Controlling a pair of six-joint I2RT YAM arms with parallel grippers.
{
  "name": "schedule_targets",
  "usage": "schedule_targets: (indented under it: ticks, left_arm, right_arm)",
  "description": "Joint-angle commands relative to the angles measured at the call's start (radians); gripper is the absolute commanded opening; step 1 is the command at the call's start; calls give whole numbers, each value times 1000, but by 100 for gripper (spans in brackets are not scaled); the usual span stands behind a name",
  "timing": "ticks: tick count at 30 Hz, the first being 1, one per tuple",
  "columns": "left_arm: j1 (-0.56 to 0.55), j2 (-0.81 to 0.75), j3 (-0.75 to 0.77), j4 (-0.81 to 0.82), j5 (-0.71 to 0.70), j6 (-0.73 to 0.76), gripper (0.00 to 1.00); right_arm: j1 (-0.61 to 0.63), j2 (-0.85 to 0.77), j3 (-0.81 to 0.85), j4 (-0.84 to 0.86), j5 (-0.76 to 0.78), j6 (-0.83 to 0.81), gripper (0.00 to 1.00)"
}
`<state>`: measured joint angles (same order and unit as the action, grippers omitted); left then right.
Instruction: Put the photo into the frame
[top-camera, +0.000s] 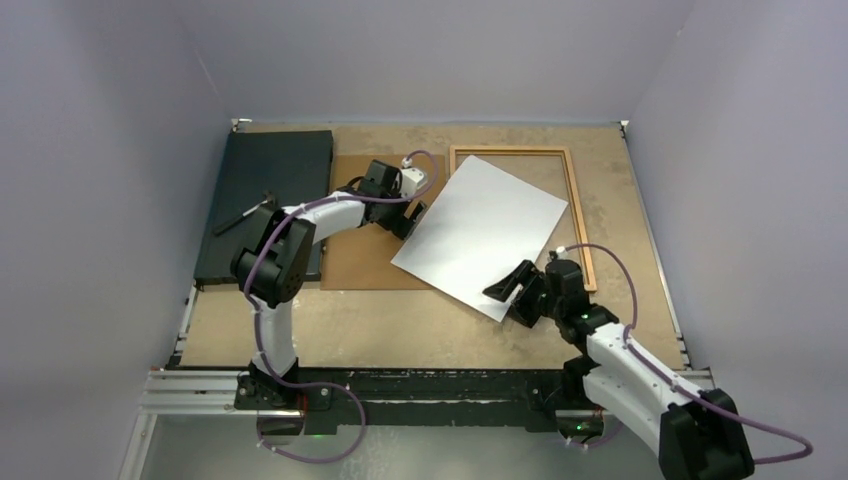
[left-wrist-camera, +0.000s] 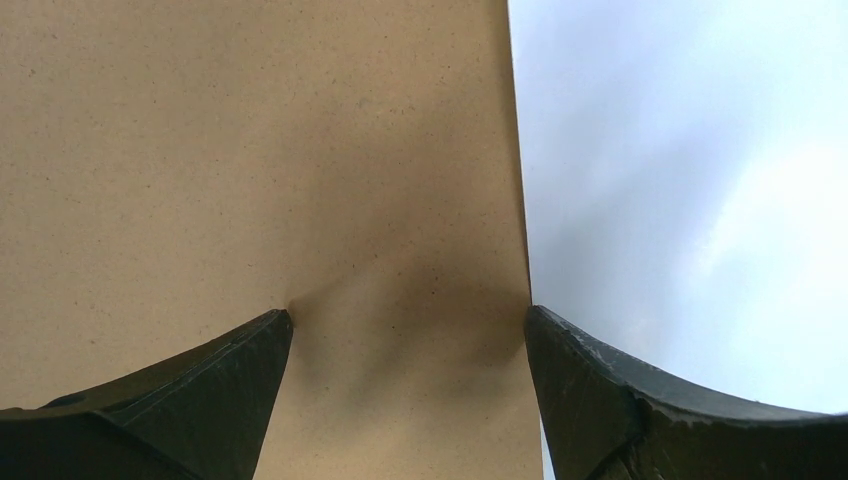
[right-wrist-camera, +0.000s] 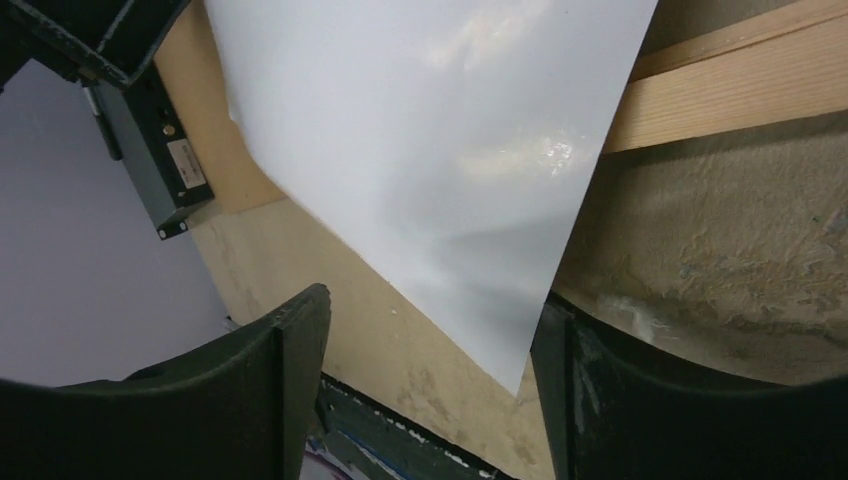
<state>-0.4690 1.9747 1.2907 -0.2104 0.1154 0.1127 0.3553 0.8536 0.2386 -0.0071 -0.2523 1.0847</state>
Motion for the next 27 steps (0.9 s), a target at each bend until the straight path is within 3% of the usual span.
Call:
schedule_targets:
  ticks: [1,6,16,22,27]
  left_arm:
    - [-14,-51,-22,-7,30,-6,85]
    - [-20,-56,-35,-10,46,-8,84]
    - [-23,-79,-44,-30,78,-1,83]
    - [-20,-108,10,-86,82,-5,90]
    - [-5,-137,62,-126,103,-24,96]
  right_arm:
    - [4,-101,52,-46,55,7,68]
    - [5,-132,150,-131,140,-40,39]
    - [4,27,371,-294,278,-240,10]
    - [4,132,544,-448,366,-402,6]
    - [4,187,594,-490,422,-469,4]
